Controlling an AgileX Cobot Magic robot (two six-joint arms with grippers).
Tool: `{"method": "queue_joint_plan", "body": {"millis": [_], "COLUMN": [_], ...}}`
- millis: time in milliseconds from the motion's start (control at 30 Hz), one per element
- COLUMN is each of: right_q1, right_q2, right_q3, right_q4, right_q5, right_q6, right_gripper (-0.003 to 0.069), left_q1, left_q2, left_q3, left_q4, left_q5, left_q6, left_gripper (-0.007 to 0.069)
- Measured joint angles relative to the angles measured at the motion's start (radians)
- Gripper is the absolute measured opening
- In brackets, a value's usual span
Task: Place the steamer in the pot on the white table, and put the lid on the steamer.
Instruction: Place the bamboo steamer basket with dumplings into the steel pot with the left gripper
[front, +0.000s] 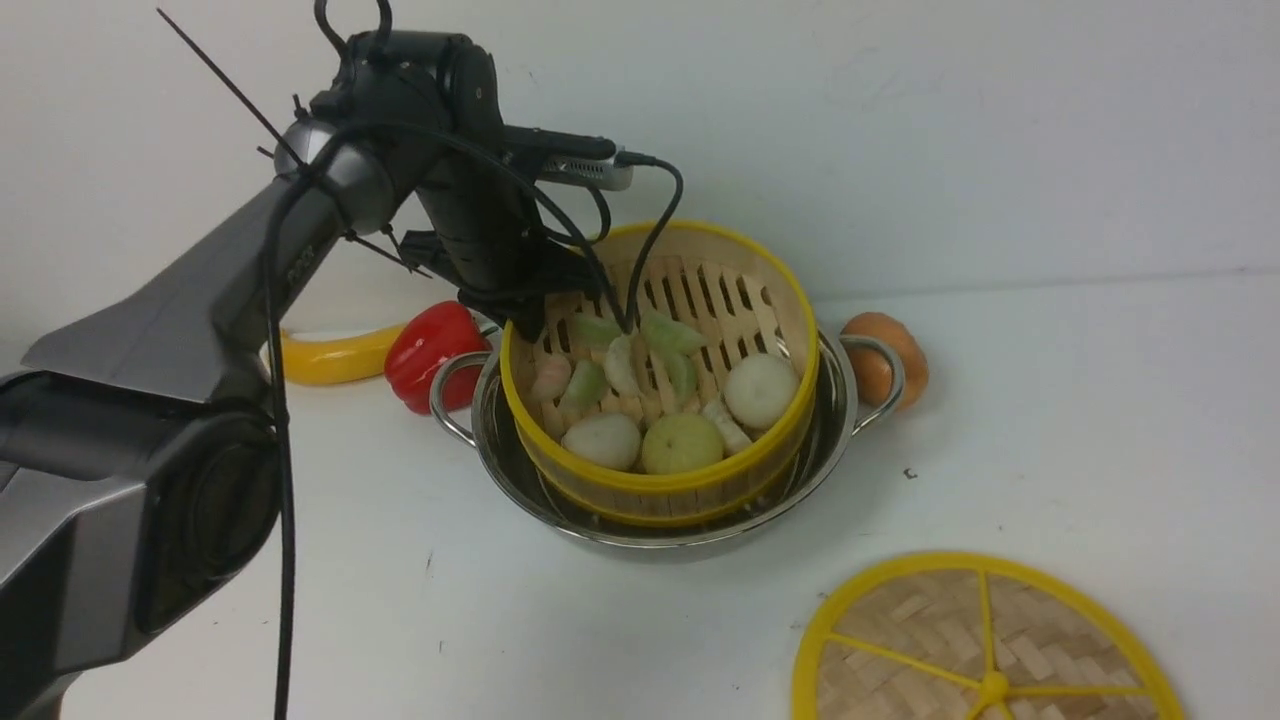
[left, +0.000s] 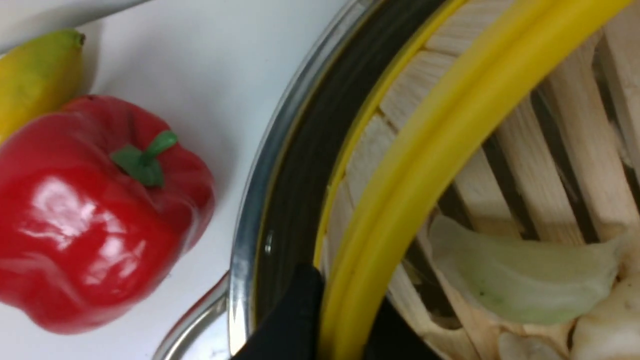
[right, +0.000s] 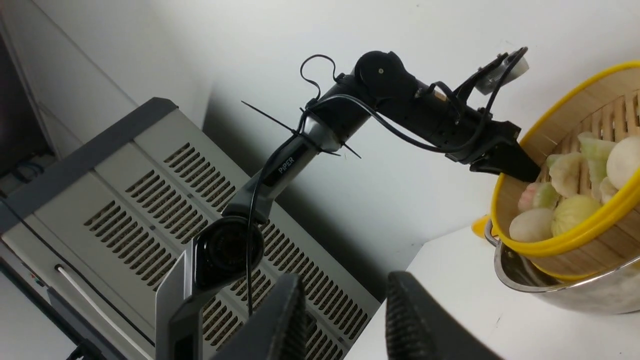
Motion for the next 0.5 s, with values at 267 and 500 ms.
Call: {"method": "queue_joint_plan", "body": {"millis": [267,500], "right_q1": [0.000,0.000], "right_q2": [0.000,0.000], "right_q3": [0.000,0.000], "right_q4": [0.000,0.000], "right_q5": [0.000,0.000], "right_q6": [0.000,0.000], "right_gripper": [0.0244,0.0244], "left_q1": [-0.001,-0.001], "left_q2": [0.045,0.047], "left_q3": [0.000,0.000], "left_q4": [-0.001,-0.003], "left_q5": [-0.001,-0.001], "left_q6": [-0.002,0.001], "left_gripper": [0.0029,0.0029]}}
